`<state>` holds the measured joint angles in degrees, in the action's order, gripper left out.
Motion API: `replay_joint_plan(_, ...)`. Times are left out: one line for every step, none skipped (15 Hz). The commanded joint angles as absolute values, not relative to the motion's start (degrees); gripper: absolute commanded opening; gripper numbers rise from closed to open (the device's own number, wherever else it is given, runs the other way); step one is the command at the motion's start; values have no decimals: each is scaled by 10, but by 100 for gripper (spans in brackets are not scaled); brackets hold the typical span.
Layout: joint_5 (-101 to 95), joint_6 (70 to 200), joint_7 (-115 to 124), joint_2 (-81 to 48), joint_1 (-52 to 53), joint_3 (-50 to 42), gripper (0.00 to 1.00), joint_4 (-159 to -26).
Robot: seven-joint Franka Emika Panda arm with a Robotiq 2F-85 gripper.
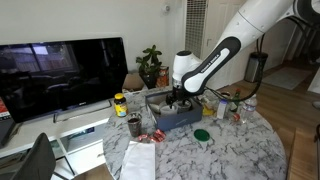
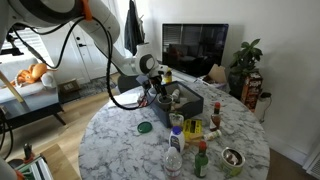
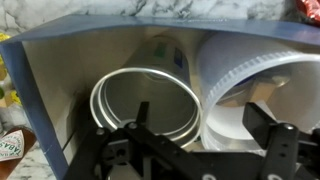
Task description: Remove the silver cup from the plastic cup, pick up both the plastic cup and silver cup and put the in the box
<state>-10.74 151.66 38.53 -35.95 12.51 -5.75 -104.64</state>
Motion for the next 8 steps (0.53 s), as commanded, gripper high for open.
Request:
replay_joint_plan(-104, 1511, 387, -337, 144, -82, 100, -1045)
replay_joint_plan(-105, 1507, 390, -330, 146, -86, 100, -1044)
replay_joint_plan(-109, 1500, 397, -320, 150, -93, 100, -1044)
replay_joint_plan(-110, 1492, 406, -311, 154, -99, 100, -1041)
replay_joint_plan(-102, 1474, 404, -296, 151, -95, 100, -1043)
replay_joint_plan(-94, 1446, 399, -276, 146, -87, 100, -1046)
replay_joint_plan(-88, 1425, 391, -258, 140, -78, 100, -1048)
replay_joint_plan(-85, 1404, 382, -236, 135, -69, 100, -1052)
